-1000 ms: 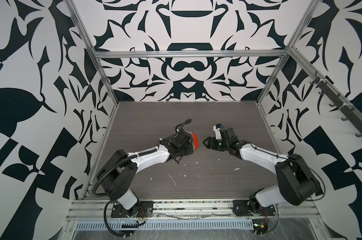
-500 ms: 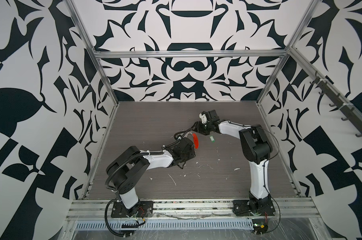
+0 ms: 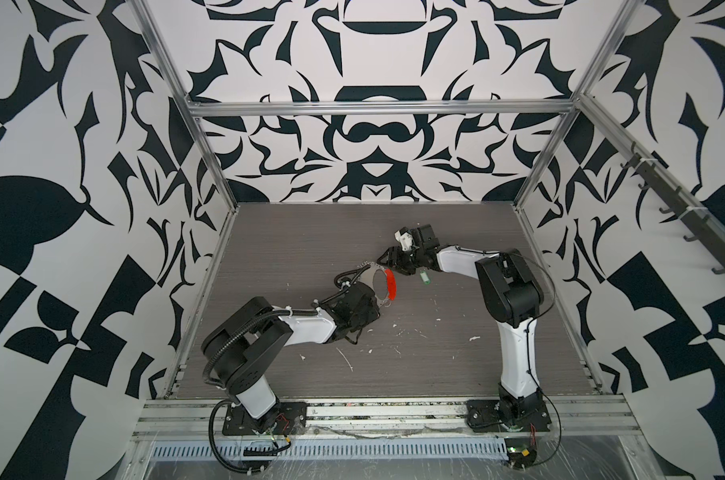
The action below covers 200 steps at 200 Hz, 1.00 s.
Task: Put the keys on the keyring
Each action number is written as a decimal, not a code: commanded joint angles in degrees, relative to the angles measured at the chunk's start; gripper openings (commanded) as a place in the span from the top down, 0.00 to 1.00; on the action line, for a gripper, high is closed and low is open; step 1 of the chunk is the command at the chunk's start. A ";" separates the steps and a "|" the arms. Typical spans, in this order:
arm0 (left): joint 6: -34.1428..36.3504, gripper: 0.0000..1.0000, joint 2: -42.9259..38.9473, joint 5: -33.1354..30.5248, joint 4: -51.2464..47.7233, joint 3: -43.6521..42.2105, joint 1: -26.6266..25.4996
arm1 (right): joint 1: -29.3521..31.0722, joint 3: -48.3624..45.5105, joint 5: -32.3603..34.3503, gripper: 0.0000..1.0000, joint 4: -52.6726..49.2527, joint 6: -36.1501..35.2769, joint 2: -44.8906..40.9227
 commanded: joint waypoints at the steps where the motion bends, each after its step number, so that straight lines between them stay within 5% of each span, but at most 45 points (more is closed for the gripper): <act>1: 1.42 0.67 -2.27 -0.99 -3.94 -2.20 3.52 | 2.44 -6.67 -1.79 0.38 2.15 2.92 -5.30; 63: 9.17 0.68 -2.80 4.70 -9.00 0.42 16.11 | 11.02 -23.57 -2.25 0.38 18.21 14.05 -15.38; 91: 15.70 0.68 -6.45 1.41 -18.32 4.44 19.83 | 10.43 -20.95 1.19 0.39 6.55 9.44 -20.94; 121: 25.96 0.68 -11.02 -3.60 -27.00 9.22 19.96 | 9.58 -18.68 10.73 0.39 -6.52 1.92 -28.21; 153: 41.32 0.62 -13.96 -2.09 -19.82 11.42 13.71 | 2.97 -21.51 15.70 0.39 -5.54 -0.20 -33.22; 171: 44.82 0.57 -10.42 4.83 -18.58 15.56 12.40 | -1.82 -23.16 16.76 0.39 -4.64 -2.09 -33.22; 200: 52.48 0.62 0.83 14.43 -22.40 27.44 11.18 | -5.84 -26.94 21.25 0.39 -1.09 -5.70 -33.55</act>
